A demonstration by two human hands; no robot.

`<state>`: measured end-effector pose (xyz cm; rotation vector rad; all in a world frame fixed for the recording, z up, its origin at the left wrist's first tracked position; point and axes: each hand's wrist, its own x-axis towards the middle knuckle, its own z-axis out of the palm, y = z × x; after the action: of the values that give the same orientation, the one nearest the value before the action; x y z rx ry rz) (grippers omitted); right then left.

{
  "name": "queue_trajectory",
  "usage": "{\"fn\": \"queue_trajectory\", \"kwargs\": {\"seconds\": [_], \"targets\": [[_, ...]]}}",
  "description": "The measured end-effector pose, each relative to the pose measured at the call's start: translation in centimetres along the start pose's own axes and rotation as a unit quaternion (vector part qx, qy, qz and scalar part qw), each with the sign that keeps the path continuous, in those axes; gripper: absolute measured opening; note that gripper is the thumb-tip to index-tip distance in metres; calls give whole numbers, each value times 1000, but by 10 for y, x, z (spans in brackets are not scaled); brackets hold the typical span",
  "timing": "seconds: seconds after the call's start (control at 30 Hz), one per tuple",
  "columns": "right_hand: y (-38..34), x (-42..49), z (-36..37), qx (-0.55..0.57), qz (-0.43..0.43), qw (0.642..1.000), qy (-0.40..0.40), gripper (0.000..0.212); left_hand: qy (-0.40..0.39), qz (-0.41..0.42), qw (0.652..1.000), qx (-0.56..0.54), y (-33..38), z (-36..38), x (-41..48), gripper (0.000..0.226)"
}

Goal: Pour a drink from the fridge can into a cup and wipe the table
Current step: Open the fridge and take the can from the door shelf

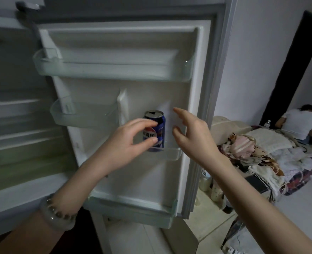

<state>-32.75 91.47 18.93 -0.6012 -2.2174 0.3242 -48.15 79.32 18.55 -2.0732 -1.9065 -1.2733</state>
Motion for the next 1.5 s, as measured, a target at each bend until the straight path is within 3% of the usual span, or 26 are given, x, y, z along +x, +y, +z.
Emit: {"fn": "queue_trajectory", "kwargs": {"seconds": [0.1,0.27,0.37,0.57,0.87,1.1,1.27,1.43,1.5], "targets": [[-3,13,17,38,12,999,-17,57,55,-85,992,-72,-25,-2,16,50],[-1,23,33,41,97,991,-80,68,40,-221,964,-142,-56,20,40,90],[-2,26,33,42,152,980,-120,57,25,-251,957,-141,-63,34,51,95],[3,31,36,48,194,968,-151,51,37,-262,960,-92,-60,46,59,62],[-8,41,21,73,216,960,-164,36,65,-258,962,-67,-50,37,63,67],[-32,40,3,90,163,976,-116,53,101,-194,971,-102,-29,10,59,79],[-55,27,-11,114,105,983,-94,81,118,-155,975,-108,-11,-10,43,72],[-73,0,-11,158,106,976,-109,78,107,-146,978,-107,0,-23,13,73],[-76,-14,-8,160,118,973,-115,67,104,-146,979,-100,0,-24,-2,69]]}}
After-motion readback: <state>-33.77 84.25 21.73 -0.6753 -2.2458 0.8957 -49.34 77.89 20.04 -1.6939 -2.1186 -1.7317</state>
